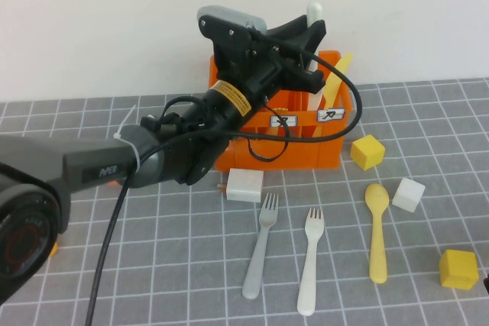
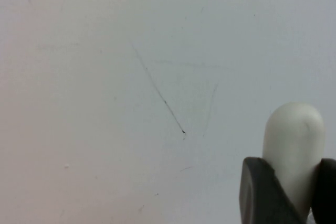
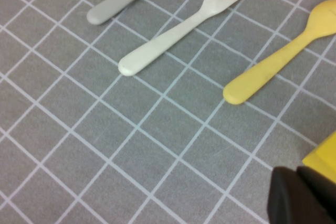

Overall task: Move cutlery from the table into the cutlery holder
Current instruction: Place the knife on the box, then pick up the fork

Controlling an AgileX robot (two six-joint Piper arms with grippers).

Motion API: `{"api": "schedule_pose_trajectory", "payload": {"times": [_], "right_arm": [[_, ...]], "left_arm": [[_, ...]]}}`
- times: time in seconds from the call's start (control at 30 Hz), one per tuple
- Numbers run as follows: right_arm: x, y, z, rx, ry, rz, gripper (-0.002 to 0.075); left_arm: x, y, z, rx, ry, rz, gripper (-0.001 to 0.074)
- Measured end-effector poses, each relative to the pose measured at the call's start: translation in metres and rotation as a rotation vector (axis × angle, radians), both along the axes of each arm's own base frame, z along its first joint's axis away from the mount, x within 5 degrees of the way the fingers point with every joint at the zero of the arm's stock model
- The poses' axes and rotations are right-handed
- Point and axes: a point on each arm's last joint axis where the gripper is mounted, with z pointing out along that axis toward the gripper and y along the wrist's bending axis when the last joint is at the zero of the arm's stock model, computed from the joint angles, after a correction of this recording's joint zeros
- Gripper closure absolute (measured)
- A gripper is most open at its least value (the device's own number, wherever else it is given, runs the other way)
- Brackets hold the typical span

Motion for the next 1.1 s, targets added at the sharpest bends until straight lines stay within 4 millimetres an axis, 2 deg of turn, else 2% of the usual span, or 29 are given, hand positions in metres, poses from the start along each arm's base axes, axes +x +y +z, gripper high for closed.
{"api": "schedule_pose_trajectory", "payload": {"times": [0.07, 0.23, 0.37, 0.47, 0.57, 0.67, 0.83, 0.93, 1.03, 1.1], "right_arm": [[0.000, 0.000, 0.000, -0.001, -0.001, 0.001, 0.0729], [0.000, 0.000, 0.000, -0.007, -0.007, 0.010, 0.0729], [0.000, 0.000, 0.000, -0.011, -0.011, 0.015, 0.0729], [0.000, 0.000, 0.000, -0.011, -0.011, 0.015, 0.0729], [0.000, 0.000, 0.000, -0.009, -0.011, 0.015, 0.0729], [0.000, 0.000, 0.000, -0.014, -0.017, 0.023, 0.0729], [-0.001, 0.001, 0.000, -0.025, -0.024, 0.056, 0.0729], [-0.002, 0.002, 0.000, -0.022, -0.014, 0.070, 0.0729], [-0.004, 0.002, -0.001, -0.018, -0.003, 0.080, 0.0729], [-0.004, 0.002, -0.001, -0.017, -0.004, 0.083, 0.0729]], "left_arm": [[0.000, 0.000, 0.000, 0.007, -0.005, -0.003, 0.0542], [-0.002, -0.002, 0.000, 0.026, -0.026, -0.019, 0.0377], [-0.004, -0.003, 0.002, 0.025, -0.052, -0.037, 0.0358], [-0.006, -0.004, 0.006, 0.035, -0.071, -0.052, 0.0385], [-0.010, -0.003, 0.020, 0.066, -0.082, -0.052, 0.0435], [-0.017, 0.003, 0.050, 0.112, -0.089, -0.022, 0.0528], [-0.040, 0.024, 0.116, 0.200, -0.094, 0.075, 0.0693], [-0.060, 0.043, 0.149, 0.297, -0.043, 0.162, 0.0722], [-0.077, 0.063, 0.167, 0.395, 0.061, 0.261, 0.0730], [-0.087, 0.077, 0.172, 0.456, 0.152, 0.326, 0.0733]]}}
